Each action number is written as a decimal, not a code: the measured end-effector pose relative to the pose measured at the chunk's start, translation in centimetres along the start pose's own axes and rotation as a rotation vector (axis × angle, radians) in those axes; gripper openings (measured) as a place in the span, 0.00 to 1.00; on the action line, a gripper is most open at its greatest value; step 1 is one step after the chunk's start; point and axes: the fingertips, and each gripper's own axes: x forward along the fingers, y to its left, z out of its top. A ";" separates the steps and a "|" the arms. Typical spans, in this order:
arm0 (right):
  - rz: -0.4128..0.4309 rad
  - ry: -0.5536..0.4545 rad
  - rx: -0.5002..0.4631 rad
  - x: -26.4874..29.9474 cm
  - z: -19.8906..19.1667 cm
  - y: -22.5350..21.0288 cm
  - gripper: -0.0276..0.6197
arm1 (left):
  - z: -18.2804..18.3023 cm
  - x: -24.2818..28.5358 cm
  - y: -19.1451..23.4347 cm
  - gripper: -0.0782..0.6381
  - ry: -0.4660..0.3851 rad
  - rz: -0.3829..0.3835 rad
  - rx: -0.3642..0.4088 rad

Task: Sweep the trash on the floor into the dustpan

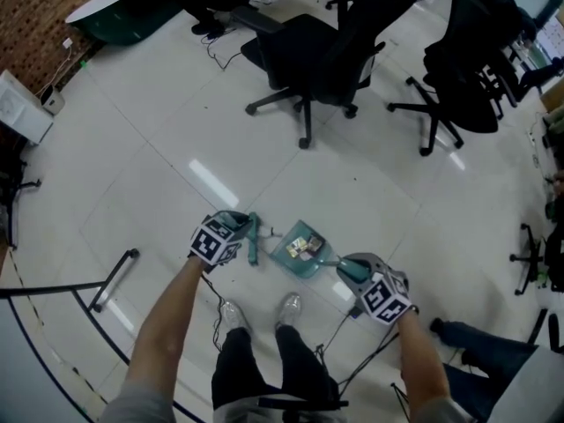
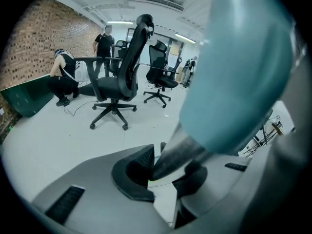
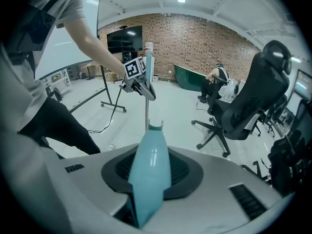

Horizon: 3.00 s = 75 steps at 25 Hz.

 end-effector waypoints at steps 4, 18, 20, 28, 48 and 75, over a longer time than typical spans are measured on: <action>0.001 -0.005 0.010 0.1 -0.1 -0.2 0.20 | 0.6 1.8 -2.8 0.17 -0.002 -0.073 -0.009; 0.016 -0.011 0.035 -0.6 -2.1 0.0 0.20 | 3.4 3.2 -10.7 0.16 -0.007 -0.313 0.018; 0.016 -0.016 0.045 -0.8 -2.5 0.1 0.20 | 3.7 2.5 -10.2 0.16 -0.004 -0.295 0.015; 0.025 -0.017 0.041 -1.0 -3.2 0.1 0.20 | 7.0 1.0 -6.7 0.16 -0.042 -0.197 0.071; 0.031 -0.023 0.111 -1.2 -3.8 -1.1 0.20 | 8.0 8.6 -12.2 0.16 0.036 -0.456 0.165; -0.250 -0.125 0.303 3.5 2.7 -4.6 0.20 | 10.6 -3.9 -3.0 0.16 -0.112 -0.060 0.047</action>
